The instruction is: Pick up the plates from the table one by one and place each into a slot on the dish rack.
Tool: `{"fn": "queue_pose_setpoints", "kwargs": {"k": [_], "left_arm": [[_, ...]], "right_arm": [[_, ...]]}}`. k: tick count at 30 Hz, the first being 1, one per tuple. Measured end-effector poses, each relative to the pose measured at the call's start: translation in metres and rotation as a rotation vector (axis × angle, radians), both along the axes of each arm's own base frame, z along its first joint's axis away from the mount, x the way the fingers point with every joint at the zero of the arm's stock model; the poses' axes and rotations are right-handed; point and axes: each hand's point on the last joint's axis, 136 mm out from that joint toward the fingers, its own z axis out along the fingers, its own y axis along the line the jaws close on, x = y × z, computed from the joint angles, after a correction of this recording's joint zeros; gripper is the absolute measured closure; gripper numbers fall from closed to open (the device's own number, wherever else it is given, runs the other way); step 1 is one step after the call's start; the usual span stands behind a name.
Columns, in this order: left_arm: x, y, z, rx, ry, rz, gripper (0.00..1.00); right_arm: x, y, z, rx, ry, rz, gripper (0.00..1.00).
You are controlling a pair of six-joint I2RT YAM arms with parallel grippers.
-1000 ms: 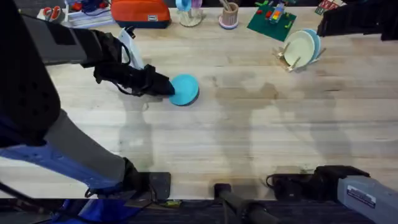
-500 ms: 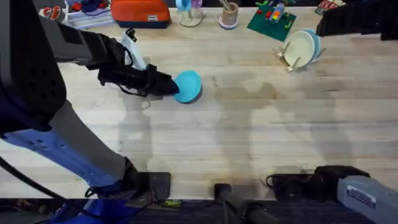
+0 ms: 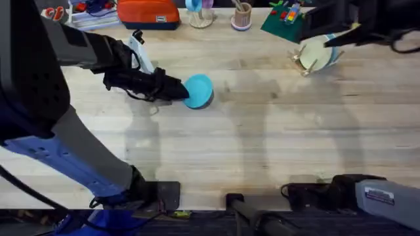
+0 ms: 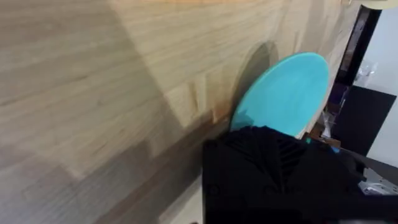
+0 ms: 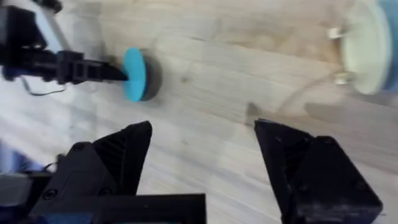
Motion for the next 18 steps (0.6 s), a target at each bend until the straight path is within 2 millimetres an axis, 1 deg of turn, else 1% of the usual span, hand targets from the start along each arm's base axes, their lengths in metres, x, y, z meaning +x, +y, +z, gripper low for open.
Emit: {"fn": "queue_pose_setpoints", "kwargs": {"k": [4,8,15,16,18], "left_arm": [[0.0,0.0,0.0,0.0,0.0,0.0,0.96],[0.0,0.0,0.0,0.0,0.0,0.0,0.96],[0.0,0.0,0.0,0.0,0.0,0.0,0.96],[0.0,0.0,0.0,0.0,0.0,0.0,0.96],[0.0,0.0,0.0,0.0,0.0,0.0,0.96]], "right_arm": [[0.009,0.015,-0.019,0.069,0.079,0.046,0.007],[0.015,0.037,-0.038,0.098,0.138,0.111,0.007],[0.034,0.09,-0.067,0.121,0.162,0.225,0.007],[0.041,0.115,-0.09,0.128,0.193,0.262,0.007],[0.043,0.126,-0.103,0.128,0.217,0.277,0.007]]}}
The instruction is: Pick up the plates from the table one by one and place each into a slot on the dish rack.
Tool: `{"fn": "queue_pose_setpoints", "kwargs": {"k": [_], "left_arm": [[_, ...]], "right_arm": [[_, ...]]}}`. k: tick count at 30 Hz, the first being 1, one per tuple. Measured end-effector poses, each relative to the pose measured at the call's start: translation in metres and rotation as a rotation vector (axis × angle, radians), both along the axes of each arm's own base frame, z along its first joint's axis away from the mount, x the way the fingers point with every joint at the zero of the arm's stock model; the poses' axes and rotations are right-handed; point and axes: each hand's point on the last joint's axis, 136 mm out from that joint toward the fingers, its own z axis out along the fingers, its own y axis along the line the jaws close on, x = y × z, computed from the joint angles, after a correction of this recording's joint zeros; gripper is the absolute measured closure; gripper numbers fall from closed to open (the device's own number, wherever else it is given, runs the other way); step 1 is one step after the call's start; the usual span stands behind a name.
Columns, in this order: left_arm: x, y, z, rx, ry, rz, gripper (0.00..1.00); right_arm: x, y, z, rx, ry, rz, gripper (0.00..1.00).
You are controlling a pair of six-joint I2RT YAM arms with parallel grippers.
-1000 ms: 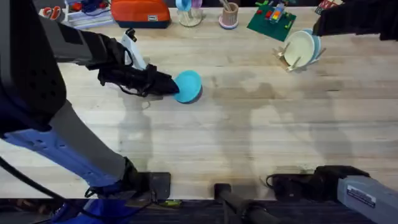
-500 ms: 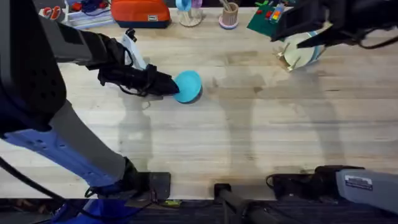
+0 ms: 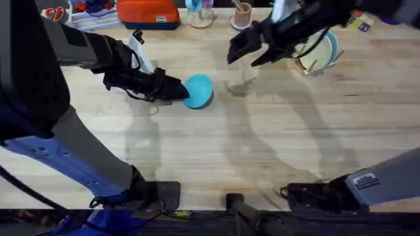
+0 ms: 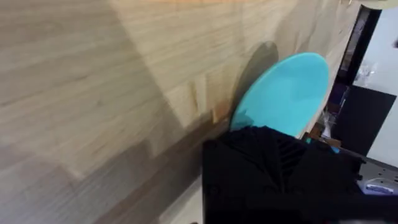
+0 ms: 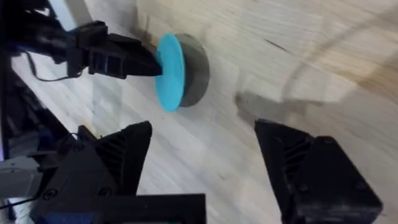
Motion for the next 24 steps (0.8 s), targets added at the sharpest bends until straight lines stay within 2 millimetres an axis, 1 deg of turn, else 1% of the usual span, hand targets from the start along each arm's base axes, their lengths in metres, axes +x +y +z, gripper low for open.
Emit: {"fn": "queue_pose_setpoints", "kwargs": {"k": [4,10,16,24], "left_arm": [[0.0,0.0,0.0,0.0,0.0,0.0,0.96],[0.0,0.0,0.0,0.0,0.0,0.0,0.961],[0.0,0.0,0.0,0.0,0.0,0.0,0.961],[0.0,0.0,0.0,0.0,-0.001,0.0,0.96]], "right_arm": [[0.003,0.017,-0.021,-0.002,0.024,0.029,0.007],[0.012,0.04,-0.042,0.011,0.028,0.037,0.008],[0.014,0.059,-0.055,0.02,0.034,0.048,0.007],[0.006,0.081,-0.066,0.025,0.057,0.068,0.007]]}}
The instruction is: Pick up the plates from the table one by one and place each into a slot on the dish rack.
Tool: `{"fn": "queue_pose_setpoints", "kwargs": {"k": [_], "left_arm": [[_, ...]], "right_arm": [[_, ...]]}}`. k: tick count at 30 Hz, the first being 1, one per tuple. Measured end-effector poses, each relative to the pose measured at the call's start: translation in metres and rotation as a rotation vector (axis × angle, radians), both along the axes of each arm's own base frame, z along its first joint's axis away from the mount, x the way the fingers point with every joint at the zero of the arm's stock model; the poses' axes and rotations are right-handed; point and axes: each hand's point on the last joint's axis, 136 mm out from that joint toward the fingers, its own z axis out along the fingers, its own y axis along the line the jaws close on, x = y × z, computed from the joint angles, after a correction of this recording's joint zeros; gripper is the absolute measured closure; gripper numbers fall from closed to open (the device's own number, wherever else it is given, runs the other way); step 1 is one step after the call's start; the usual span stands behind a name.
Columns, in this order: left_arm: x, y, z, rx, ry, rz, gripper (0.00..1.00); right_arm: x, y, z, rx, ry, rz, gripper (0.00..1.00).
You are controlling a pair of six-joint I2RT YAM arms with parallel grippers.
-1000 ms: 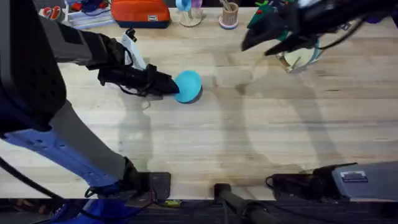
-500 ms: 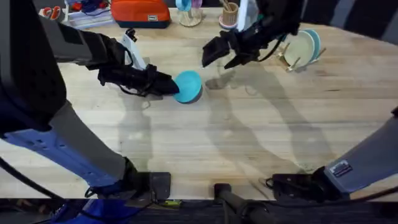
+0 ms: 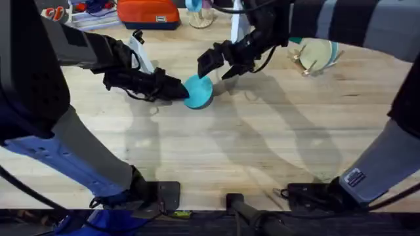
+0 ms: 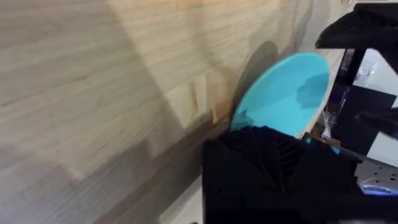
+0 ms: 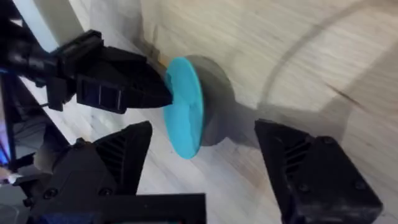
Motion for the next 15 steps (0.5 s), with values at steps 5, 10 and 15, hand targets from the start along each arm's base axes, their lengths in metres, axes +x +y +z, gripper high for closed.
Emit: {"fn": "queue_pose_setpoints", "kwargs": {"k": [5,10,15], "left_arm": [[0.0,0.0,0.0,0.0,0.0,0.0,0.96],[0.0,0.0,0.0,0.0,0.0,0.0,0.96],[0.0,0.0,0.0,0.0,0.0,0.0,0.961]], "right_arm": [[-0.008,0.009,-0.012,-0.011,0.046,0.005,0.008],[-0.014,0.014,-0.024,-0.022,0.081,0.008,0.008],[-0.013,0.015,-0.024,-0.019,0.082,0.005,0.007]]}}
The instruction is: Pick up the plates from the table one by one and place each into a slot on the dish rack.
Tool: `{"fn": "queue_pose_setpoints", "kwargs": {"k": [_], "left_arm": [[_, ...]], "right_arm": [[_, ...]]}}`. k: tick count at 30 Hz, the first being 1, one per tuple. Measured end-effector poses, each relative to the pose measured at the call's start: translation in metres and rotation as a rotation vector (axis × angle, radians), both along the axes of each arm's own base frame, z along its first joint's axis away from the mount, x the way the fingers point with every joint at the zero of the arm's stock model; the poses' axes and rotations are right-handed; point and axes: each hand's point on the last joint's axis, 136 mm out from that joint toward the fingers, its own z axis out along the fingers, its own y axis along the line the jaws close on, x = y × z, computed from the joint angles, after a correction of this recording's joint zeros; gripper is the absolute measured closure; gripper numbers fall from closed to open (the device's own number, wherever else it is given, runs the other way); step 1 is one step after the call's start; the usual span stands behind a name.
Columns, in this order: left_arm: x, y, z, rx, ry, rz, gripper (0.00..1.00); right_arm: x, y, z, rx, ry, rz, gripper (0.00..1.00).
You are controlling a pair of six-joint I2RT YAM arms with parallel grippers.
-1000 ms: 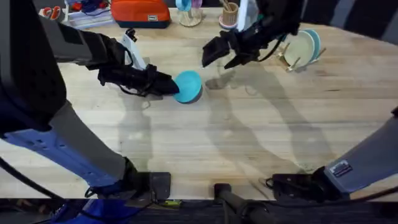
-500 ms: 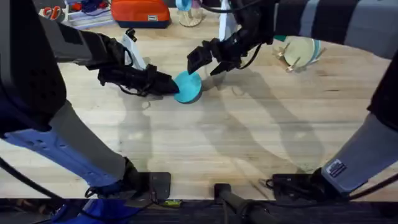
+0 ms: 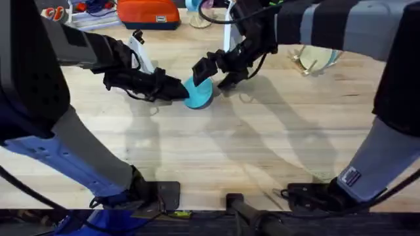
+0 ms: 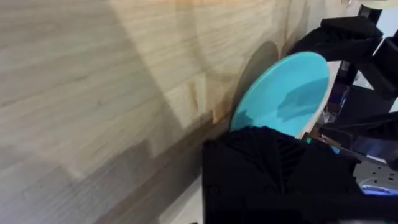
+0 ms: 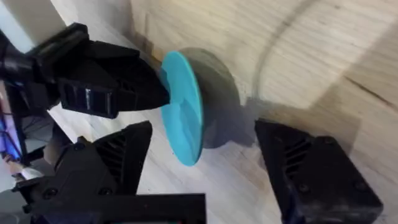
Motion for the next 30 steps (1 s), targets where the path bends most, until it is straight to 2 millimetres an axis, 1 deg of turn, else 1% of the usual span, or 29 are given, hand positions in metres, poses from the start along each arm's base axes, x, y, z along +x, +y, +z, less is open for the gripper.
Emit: {"fn": "queue_pose_setpoints", "kwargs": {"k": [9,10,11,15,18,20,23,25,27,30], "left_arm": [[0.0,0.0,0.0,0.0,-0.001,-0.001,0.96],[0.0,0.0,0.0,0.0,-0.002,-0.001,0.96],[0.0,0.0,0.0,0.0,-0.002,-0.001,0.96],[0.0,0.0,0.0,0.0,-0.002,-0.001,0.96],[0.0,0.0,0.0,0.0,-0.002,-0.001,0.96],[0.0,0.0,0.0,0.0,-0.002,-0.001,0.96],[0.0,0.0,0.0,0.0,-0.002,-0.001,0.96],[0.0,0.0,0.0,0.0,-0.002,-0.001,0.96],[0.0,0.0,0.0,0.0,-0.002,-0.002,0.96],[0.0,0.0,0.0,0.0,-0.002,-0.002,0.96]], "right_arm": [[-0.0003,0.0004,0.0,0.0,0.001,-0.001,0.007],[-0.0006,0.0006,0.0001,0.0,0.002,0.0,0.068],[-0.0007,0.0007,0.0,0.0,0.002,0.0,0.107],[-0.0008,0.0008,0.0,0.0,0.003,0.0,0.227],[-0.0012,0.0013,0.0002,0.0,0.004,0.0,0.35],[-0.0012,0.0014,0.0001,0.0,0.004,-0.001,0.507],[-0.0013,0.0014,0.0,0.0,0.005,-0.001,0.804],[-0.0012,0.0014,0.0003,0.001,0.004,-0.001,0.855],[-0.002,0.0021,0.0007,0.006,0.01,-0.001,0.952],[-0.0016,0.0024,0.0021,0.014,0.012,-0.001,0.969]]}}
